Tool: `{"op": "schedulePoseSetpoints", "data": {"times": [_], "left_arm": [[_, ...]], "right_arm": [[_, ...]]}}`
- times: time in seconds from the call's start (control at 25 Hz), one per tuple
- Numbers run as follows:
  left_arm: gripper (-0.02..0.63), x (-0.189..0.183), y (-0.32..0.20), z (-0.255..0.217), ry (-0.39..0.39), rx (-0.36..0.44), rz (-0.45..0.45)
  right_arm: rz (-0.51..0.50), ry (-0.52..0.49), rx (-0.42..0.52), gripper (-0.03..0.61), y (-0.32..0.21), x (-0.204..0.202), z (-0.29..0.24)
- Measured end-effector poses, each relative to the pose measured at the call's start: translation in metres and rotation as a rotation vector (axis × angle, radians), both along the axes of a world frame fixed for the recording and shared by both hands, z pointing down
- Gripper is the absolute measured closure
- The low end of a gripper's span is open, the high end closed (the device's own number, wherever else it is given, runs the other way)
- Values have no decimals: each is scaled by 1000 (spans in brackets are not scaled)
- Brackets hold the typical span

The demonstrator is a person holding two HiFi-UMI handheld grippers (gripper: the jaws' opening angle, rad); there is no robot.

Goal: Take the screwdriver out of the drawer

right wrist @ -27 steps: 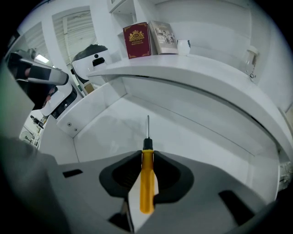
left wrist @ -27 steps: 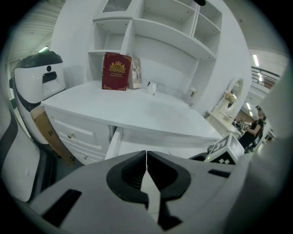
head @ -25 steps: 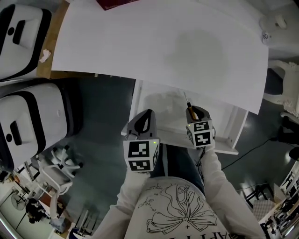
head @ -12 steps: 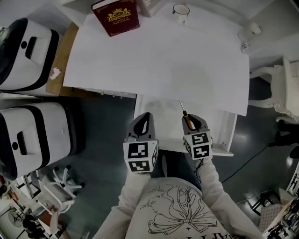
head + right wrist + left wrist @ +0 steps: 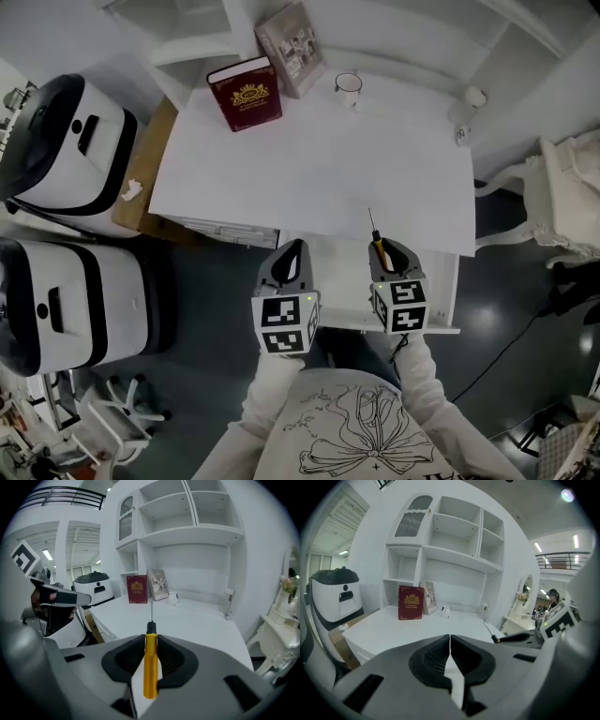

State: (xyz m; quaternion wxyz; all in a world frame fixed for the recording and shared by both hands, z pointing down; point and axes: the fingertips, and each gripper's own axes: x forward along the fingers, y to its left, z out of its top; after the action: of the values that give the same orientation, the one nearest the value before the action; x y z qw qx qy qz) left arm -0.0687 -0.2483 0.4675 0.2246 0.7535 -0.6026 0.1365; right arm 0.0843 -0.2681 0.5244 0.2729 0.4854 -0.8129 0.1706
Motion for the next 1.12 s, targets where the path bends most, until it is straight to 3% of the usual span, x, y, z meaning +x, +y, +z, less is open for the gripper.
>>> {"op": "schedulePoseSetpoints", "data": {"times": [0.56, 1.12], "left_arm": [[604, -6, -21, -102, -24, 226, -21], [604, 0, -18, -157, -20, 344, -44]], "right_arm": [[48, -109, 268, 500, -22, -5, -124], [88, -202, 406, 500, -20, 5, -191]]}}
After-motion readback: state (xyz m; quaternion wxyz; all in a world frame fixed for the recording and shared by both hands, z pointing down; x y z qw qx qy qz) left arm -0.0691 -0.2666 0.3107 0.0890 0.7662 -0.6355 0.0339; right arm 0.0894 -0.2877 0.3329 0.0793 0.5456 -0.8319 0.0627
